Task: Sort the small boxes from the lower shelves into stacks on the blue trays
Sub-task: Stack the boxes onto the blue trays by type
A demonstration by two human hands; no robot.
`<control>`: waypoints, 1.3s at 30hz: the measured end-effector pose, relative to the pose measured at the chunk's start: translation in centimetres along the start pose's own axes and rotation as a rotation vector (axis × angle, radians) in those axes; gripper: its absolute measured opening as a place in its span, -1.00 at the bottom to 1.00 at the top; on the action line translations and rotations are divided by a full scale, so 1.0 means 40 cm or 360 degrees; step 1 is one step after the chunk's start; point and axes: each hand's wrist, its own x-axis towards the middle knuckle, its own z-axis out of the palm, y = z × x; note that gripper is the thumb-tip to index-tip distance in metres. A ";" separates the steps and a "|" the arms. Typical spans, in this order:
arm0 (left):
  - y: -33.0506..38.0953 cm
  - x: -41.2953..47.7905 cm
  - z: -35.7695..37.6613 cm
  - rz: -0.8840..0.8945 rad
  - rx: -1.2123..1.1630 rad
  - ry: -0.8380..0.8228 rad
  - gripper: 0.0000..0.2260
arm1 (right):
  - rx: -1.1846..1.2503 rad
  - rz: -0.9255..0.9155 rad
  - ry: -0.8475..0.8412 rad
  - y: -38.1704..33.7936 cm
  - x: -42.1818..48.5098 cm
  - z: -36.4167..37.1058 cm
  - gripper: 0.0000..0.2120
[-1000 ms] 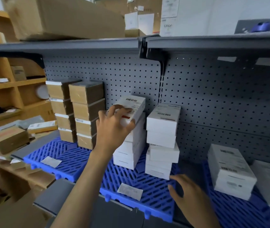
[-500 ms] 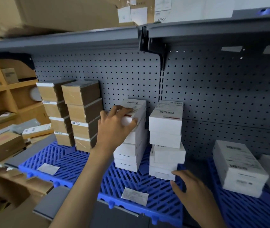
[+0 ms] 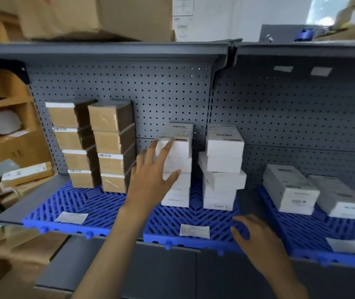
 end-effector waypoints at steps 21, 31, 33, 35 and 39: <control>-0.137 -0.115 0.135 -0.0427 -0.1024 -0.0345 -0.21 | 0.0695 -0.0083 0.0128 -0.217 0.051 0.127 -0.47; -0.174 -0.064 0.307 -0.0587 -0.1263 -0.0383 -0.41 | 0.0879 -0.0229 0.0047 -0.233 0.224 0.230 -0.54; -0.171 -0.053 0.313 -0.0555 -0.1226 -0.0365 -0.42 | 0.0865 -0.0199 0.0061 -0.232 0.249 0.243 -0.59; -0.170 -0.041 0.315 -0.0544 -0.1205 -0.0356 -0.40 | 0.0870 -0.0149 0.0076 -0.229 0.272 0.246 -0.66; -0.164 -0.030 0.325 -0.0523 -0.1186 -0.0247 -0.37 | 0.0862 -0.0109 0.0055 -0.223 0.292 0.246 -0.75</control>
